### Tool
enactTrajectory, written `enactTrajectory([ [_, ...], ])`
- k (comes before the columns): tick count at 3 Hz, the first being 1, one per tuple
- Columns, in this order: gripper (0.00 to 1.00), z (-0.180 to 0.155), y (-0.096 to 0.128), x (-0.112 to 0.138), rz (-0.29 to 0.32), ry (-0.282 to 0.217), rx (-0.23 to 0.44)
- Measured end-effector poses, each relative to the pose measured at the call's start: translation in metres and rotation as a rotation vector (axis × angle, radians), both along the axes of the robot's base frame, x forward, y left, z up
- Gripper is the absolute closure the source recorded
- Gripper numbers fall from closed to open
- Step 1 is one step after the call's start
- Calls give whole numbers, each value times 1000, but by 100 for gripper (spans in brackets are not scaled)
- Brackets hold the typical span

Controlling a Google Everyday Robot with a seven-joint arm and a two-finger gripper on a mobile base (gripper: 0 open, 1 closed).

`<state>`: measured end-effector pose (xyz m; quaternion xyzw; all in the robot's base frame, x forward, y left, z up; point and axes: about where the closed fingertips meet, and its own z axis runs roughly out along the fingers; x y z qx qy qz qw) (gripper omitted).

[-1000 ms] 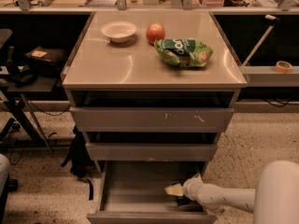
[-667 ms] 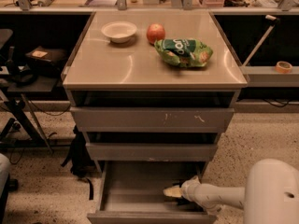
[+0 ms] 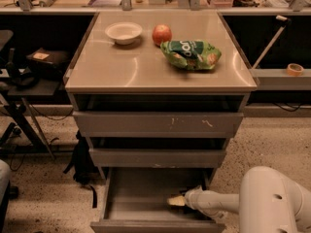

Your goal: Pick rxbar blueberry from bottom drawer and place on counter

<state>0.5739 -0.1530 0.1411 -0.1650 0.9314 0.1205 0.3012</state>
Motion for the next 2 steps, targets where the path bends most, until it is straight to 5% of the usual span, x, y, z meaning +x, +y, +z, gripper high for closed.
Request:
enactTrajectory([
  [2,0,-25,-27,-21,-19,10,0],
])
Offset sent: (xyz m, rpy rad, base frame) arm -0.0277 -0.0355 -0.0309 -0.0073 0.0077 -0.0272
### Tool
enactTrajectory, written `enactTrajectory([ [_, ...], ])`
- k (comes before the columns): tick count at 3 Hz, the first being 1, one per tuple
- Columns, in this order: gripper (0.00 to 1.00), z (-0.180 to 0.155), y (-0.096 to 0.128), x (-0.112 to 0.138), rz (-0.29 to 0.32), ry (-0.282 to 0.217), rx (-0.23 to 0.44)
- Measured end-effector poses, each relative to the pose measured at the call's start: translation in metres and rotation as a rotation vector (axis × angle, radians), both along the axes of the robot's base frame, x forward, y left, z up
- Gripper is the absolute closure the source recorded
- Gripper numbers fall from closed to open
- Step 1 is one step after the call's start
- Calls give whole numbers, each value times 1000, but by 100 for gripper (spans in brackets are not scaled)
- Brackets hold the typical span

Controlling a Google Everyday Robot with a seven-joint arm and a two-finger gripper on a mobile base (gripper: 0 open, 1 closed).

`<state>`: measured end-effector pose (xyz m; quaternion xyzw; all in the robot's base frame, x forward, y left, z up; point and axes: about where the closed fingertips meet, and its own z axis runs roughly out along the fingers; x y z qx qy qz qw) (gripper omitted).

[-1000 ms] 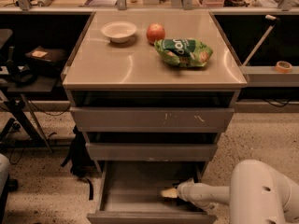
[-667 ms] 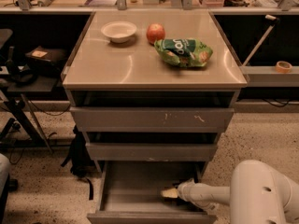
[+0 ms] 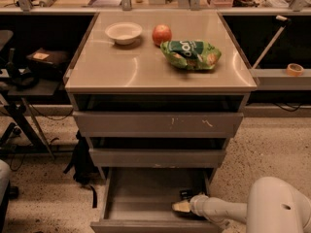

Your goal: Pick rxbar blueberry from bottom drawer and place on counter

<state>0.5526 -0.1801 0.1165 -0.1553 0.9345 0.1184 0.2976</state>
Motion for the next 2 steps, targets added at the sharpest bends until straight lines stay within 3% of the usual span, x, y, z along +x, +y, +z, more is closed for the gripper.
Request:
enactTrajectory([
  [2,0,-12,12,-3,13,14,-14],
])
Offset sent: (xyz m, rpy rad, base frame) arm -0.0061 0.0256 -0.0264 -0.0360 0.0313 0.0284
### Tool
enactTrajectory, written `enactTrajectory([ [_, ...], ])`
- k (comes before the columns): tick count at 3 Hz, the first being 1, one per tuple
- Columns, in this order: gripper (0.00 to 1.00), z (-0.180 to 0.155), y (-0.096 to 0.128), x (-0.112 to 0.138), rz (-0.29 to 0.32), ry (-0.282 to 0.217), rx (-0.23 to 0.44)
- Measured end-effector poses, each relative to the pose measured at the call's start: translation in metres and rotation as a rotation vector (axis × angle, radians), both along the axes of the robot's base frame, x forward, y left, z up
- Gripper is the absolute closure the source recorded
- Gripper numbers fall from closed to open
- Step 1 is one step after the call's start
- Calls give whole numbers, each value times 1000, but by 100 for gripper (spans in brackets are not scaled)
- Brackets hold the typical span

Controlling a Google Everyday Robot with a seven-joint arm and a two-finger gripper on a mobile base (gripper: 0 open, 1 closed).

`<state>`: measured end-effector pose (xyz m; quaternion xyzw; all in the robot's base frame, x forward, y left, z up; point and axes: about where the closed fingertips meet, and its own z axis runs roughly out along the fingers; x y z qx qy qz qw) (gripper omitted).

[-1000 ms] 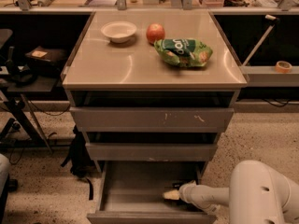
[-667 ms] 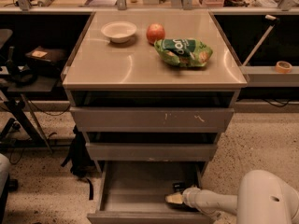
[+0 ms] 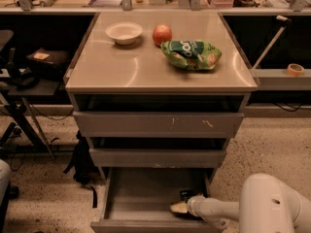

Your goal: Pick rxbar blueberry from bottom drawer and place on counter

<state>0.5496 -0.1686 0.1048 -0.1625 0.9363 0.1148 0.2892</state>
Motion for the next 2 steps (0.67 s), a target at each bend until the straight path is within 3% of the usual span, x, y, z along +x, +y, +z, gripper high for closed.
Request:
enactTrajectory([
  [1,0,-26,19,-16,9,15,-43],
  [2,0,-25,21,-18,11,13,-50],
])
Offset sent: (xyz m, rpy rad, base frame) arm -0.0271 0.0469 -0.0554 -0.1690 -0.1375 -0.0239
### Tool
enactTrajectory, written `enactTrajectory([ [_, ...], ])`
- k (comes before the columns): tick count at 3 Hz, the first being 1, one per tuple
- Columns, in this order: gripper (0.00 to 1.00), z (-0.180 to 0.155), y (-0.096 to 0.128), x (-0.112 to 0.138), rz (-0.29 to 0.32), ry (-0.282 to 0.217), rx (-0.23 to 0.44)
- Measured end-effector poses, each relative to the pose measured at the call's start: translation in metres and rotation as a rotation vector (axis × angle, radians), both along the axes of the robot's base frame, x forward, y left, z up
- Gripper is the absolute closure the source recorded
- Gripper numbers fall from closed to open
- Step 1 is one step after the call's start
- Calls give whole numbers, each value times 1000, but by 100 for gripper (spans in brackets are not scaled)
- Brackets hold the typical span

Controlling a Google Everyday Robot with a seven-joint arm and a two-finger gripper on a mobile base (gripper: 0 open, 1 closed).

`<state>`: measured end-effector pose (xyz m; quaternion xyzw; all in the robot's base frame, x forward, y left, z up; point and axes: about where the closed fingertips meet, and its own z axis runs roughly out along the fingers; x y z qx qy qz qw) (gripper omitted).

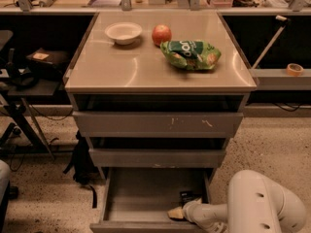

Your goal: Pick rxbar blueberry from bottom drawer and place on counter

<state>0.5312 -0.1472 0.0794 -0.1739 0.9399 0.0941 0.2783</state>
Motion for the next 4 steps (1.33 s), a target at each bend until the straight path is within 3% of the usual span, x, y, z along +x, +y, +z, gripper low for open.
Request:
enactTrajectory([
  [1,19,0,0,0,0,0,0],
  [4,88,8,0,0,0,0,0],
])
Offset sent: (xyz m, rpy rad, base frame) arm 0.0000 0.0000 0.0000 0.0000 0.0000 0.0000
